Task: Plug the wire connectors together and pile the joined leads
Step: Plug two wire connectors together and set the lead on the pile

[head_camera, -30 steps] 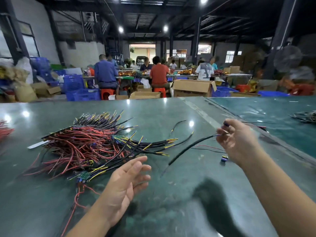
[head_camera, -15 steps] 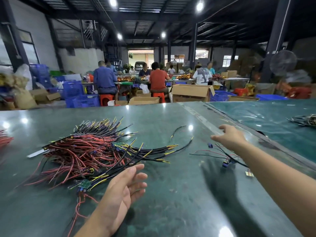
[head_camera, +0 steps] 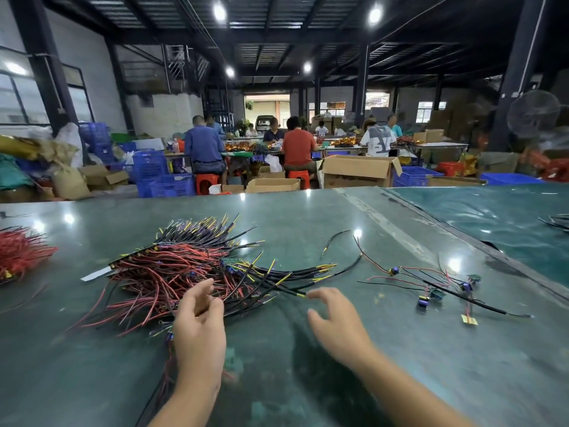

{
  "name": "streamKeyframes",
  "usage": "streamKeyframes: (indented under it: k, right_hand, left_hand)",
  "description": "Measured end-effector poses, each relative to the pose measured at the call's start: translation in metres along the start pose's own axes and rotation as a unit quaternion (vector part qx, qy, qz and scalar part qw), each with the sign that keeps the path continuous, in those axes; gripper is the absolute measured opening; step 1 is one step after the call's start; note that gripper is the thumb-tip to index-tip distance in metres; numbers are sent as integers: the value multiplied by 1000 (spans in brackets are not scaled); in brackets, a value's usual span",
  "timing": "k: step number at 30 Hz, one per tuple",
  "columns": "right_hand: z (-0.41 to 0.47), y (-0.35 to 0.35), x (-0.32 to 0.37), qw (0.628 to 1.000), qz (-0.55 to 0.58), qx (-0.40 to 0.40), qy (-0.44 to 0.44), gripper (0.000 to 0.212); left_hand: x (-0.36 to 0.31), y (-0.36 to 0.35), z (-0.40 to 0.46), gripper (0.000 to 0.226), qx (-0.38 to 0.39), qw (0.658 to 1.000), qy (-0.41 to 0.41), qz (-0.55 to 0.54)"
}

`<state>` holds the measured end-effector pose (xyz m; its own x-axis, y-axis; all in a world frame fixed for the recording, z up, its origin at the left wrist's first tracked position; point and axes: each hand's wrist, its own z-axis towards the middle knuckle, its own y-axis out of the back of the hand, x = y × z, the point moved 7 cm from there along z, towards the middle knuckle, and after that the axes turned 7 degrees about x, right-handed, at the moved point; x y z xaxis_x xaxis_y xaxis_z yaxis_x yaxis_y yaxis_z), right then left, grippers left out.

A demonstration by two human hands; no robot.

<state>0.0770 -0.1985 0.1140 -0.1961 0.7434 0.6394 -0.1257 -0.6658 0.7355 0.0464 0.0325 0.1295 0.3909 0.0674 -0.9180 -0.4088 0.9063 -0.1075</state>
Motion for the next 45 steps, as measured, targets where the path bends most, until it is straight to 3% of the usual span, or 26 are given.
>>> streamKeyframes:
  k: [1,3,6,8,10,13,18,21,23,26,29,31,34,39,45]
  right_hand:
    - [-7,-8,4,1000,-19,-7,20,35]
    - [-16,-10,10,996,-62,-37,57,39]
    - [-20,-3,12,993,-53,-73,82,40]
    - [-20,-2,8,994,-24,-70,78,37]
    - [-19,-1,4,995,5,-71,71,33]
    - [-17,0,2,995,29,-76,61,28]
    - [-18,-1,4,995,41,-69,67,27]
    - [-19,0,6,994,49,-62,71,28]
    - [-19,2,9,993,41,-70,81,28]
    - [-21,3,16,988,80,-77,109,24]
    - [-21,-8,22,971,215,2,107,18]
    - [-22,-18,29,939,315,80,111,16]
    - [-24,-21,34,917,359,119,129,18]
    - [-20,-19,23,907,399,104,88,20]
    - [-20,-25,19,884,449,122,47,39]
  left_hand:
    - [-6,10,5,38,-27,993,-38,107]
    - [-8,20,19,40,-31,937,-69,340]
    - [24,26,27,56,87,829,85,546]
    - [36,27,23,55,139,790,122,585]
    - [34,27,24,42,132,800,95,577]
    - [25,32,28,23,74,860,56,501]
    - [12,30,27,8,24,929,16,369]
    - [15,21,28,13,40,991,62,109]
    - [18,6,21,13,61,984,128,-110]
    - [17,-24,7,19,129,930,197,-283]
    - [14,-47,-11,22,228,908,199,-290]
    - [14,-58,-24,25,297,901,185,-256]
    - [16,-66,-36,25,359,901,163,-184]
    - [27,-58,-29,42,309,914,182,-191]
    - [30,-52,-26,40,291,929,176,-146]
